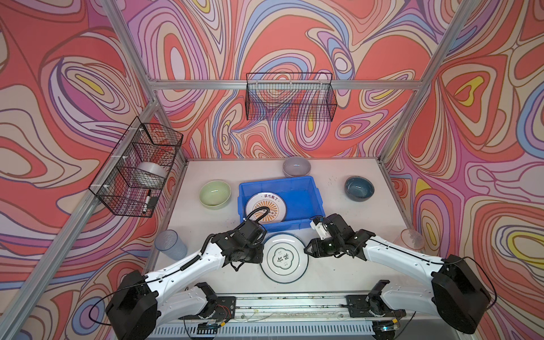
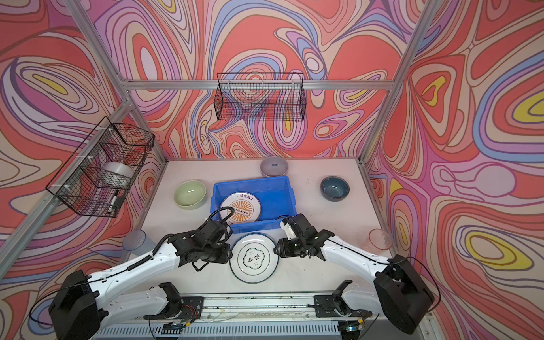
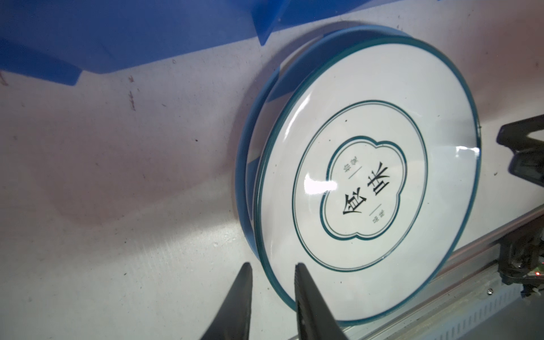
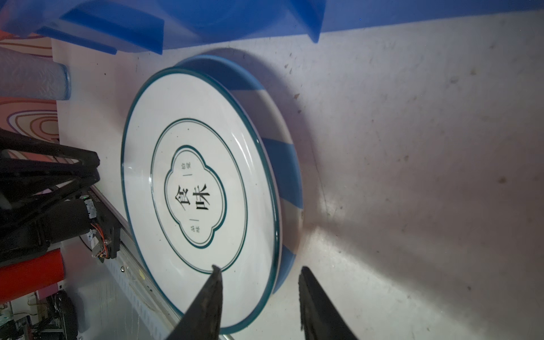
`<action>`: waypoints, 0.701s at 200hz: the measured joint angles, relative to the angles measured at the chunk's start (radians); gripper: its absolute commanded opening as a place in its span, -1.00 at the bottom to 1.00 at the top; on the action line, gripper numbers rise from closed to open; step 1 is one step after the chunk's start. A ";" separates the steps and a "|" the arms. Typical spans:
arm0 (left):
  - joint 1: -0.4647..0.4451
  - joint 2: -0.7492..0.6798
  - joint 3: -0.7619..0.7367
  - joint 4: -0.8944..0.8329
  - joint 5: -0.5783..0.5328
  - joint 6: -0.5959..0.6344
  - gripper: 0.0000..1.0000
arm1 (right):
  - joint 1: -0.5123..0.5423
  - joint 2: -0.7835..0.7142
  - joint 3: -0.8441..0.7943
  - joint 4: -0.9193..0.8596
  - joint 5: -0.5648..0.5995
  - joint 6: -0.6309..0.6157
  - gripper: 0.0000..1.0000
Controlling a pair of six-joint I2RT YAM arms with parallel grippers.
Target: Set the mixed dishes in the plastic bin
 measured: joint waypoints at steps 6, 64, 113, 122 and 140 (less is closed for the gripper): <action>-0.002 0.006 -0.003 0.002 -0.001 0.000 -0.45 | 0.000 0.005 -0.002 0.006 -0.001 0.002 -0.20; -0.016 0.066 -0.005 0.013 -0.013 0.000 -0.49 | 0.000 0.028 -0.038 0.052 -0.014 0.032 -0.28; -0.022 0.075 -0.016 0.035 -0.013 0.000 -0.54 | 0.000 0.028 -0.053 0.074 -0.025 0.056 -0.36; -0.023 0.078 -0.016 0.039 -0.012 0.000 -0.54 | 0.000 0.028 -0.053 0.076 -0.027 0.057 -0.37; -0.024 0.087 -0.016 0.045 -0.012 -0.001 -0.57 | 0.000 0.028 -0.053 0.083 -0.034 0.061 -0.40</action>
